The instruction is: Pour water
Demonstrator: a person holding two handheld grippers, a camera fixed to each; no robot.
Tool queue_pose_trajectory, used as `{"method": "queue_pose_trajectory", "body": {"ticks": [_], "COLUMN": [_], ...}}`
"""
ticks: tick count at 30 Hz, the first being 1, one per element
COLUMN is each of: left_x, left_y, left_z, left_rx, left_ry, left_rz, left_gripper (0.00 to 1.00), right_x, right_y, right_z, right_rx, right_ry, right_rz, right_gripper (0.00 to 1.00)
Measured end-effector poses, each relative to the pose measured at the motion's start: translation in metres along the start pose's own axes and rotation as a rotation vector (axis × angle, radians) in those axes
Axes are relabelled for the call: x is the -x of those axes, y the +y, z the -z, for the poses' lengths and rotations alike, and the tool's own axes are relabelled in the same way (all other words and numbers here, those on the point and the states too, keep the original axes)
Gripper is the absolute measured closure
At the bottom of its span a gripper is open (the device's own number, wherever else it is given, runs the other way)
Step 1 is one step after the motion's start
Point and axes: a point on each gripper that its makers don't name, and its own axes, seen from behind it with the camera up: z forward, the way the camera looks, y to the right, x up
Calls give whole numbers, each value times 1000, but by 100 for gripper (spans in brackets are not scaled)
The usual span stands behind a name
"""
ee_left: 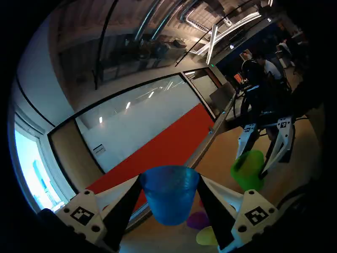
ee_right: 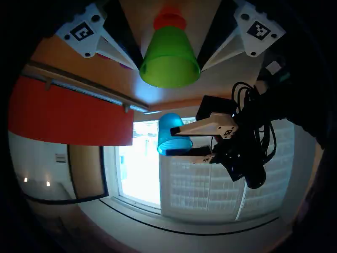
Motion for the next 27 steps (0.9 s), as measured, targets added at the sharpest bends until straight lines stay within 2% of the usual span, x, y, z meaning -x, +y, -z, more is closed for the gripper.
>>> {"method": "queue_pose_trajectory", "body": {"ticks": [18,27], "left_x": [-14,-21], "left_y": [-1,4], "left_z": [0,0], "left_rx": [-1,4], "left_ry": [1,11], "left_rz": [-123,-181], "left_gripper": [11,11], "right_x": [8,10], "right_y": [-11,-14], "right_z": [-14,-21], "right_rx": [-34,-40], "right_ry": [-7,-6], "right_rz": [-7,-17], "right_gripper": [9,9]}}
